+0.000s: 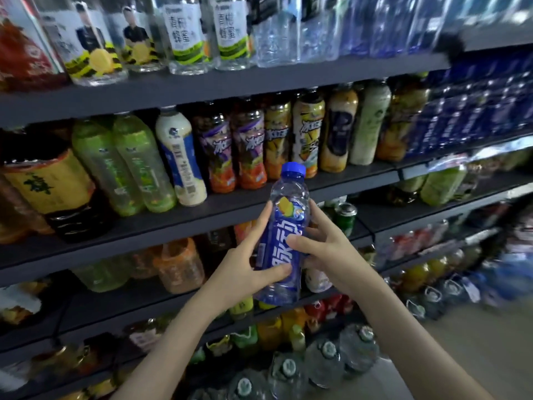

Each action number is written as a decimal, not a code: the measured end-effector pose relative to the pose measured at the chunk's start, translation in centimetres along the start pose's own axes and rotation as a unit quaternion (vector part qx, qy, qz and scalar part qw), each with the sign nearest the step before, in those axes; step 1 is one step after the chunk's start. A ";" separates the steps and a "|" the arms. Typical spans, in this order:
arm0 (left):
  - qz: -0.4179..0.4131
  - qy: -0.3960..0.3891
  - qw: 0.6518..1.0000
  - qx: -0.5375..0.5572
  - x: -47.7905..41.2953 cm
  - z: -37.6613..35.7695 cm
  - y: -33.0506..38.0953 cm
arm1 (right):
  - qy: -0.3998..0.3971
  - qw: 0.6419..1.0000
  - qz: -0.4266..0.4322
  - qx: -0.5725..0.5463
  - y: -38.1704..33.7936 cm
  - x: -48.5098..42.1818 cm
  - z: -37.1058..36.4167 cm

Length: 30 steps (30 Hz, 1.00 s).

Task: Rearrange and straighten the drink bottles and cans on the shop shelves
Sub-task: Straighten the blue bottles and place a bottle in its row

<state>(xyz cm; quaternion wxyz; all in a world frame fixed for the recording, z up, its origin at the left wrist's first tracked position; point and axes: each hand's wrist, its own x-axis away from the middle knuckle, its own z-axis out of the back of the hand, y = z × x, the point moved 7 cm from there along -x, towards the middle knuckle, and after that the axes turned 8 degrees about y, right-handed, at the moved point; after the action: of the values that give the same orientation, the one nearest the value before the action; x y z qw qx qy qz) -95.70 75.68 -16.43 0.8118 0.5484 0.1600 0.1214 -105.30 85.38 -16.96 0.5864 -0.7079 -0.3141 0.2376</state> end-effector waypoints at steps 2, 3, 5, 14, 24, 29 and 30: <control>-0.010 -0.022 0.999 0.023 -0.8 -2.2 0.8 | 0.019 1.000 0.002 -0.011 -0.5 0.7 2.4; -0.012 -0.029 0.999 0.033 -1.2 -3.3 1.2 | 0.028 1.000 0.001 -0.014 -0.7 1.1 3.6; -0.021 -0.040 0.998 0.043 -2.0 -6.0 2.0 | 0.042 0.999 0.000 -0.014 -1.2 2.0 6.6; -0.048 -0.036 0.994 0.088 -5.4 -20.6 6.8 | 0.086 0.996 0.016 0.029 -4.9 6.5 21.6; -0.051 0.025 0.997 0.047 -12.8 -30.7 8.8 | 0.190 0.959 -0.028 0.210 -6.0 3.4 33.7; -0.050 -0.021 0.998 -0.015 -19.1 -33.1 9.3 | 0.199 0.965 0.001 0.170 -7.2 -0.6 38.4; -0.048 -0.028 0.998 -0.016 -20.5 -33.5 9.4 | 0.201 0.967 0.007 0.159 -7.5 -1.5 39.4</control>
<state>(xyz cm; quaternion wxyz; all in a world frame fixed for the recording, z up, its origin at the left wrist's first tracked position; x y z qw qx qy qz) -127.89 100.06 -16.78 0.8297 0.5300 0.1610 0.0692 -135.31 111.95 -17.53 0.7410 -0.6407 -0.1431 0.1410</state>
